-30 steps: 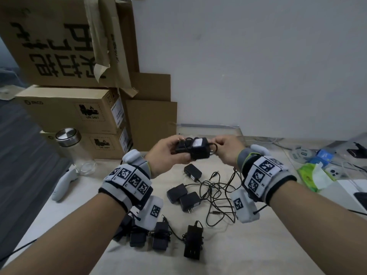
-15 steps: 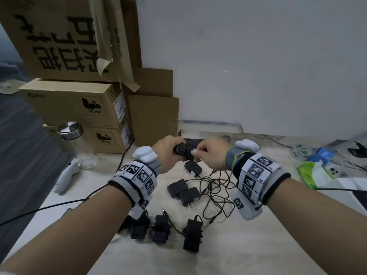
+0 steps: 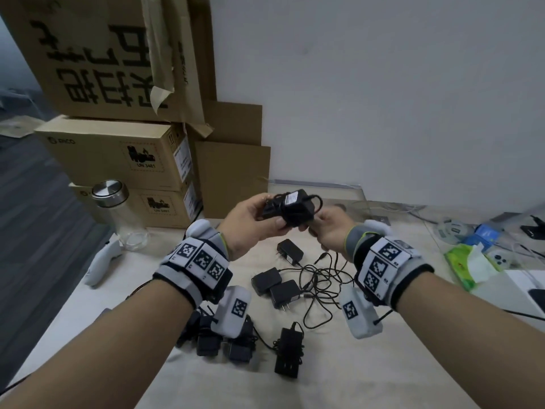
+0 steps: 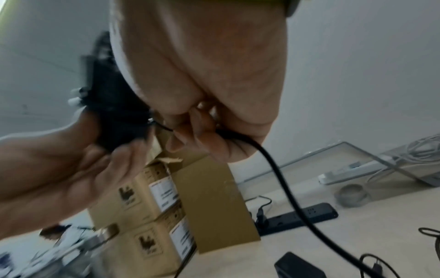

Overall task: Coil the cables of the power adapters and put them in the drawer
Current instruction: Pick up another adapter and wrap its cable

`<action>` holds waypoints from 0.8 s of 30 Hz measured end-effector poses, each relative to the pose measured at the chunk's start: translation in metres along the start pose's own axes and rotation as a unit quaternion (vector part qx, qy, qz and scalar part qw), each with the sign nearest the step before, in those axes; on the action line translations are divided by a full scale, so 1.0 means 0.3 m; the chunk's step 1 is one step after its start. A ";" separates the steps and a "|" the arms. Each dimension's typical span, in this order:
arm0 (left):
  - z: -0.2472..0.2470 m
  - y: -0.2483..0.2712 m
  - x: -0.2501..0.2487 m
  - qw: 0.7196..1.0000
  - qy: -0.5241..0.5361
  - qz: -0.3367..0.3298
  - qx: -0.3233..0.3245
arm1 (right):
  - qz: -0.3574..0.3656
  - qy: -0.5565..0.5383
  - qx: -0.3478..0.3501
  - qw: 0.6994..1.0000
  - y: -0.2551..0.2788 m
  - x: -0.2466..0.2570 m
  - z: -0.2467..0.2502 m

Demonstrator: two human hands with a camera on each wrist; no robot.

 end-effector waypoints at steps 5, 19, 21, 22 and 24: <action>0.034 -0.025 0.004 0.985 -0.034 -0.049 -0.159 | 0.027 0.094 0.058 0.994 0.020 0.015 -0.071; 0.094 -0.064 -0.016 0.841 -0.541 0.000 0.025 | 0.067 0.238 -0.007 0.969 -0.072 0.053 0.120; 0.106 -0.063 -0.008 0.862 -0.505 0.010 0.038 | 0.052 0.210 -0.006 0.976 -0.087 0.016 0.128; 0.104 -0.062 -0.007 0.876 -0.480 0.014 0.047 | 0.051 0.187 -0.010 0.981 -0.094 -0.002 0.125; 0.089 -0.057 -0.007 0.907 -0.415 0.013 0.066 | 0.050 0.107 -0.026 0.993 -0.097 -0.022 0.114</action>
Point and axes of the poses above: each hand's wrist, its own y-axis away from the middle knuckle, its own z-axis out of the back of the hand, x = y × z, the point moved 4 cm from there along -y, towards the middle knuckle, and after that the axes turned 15 degrees about y, right-handed, at the moved point
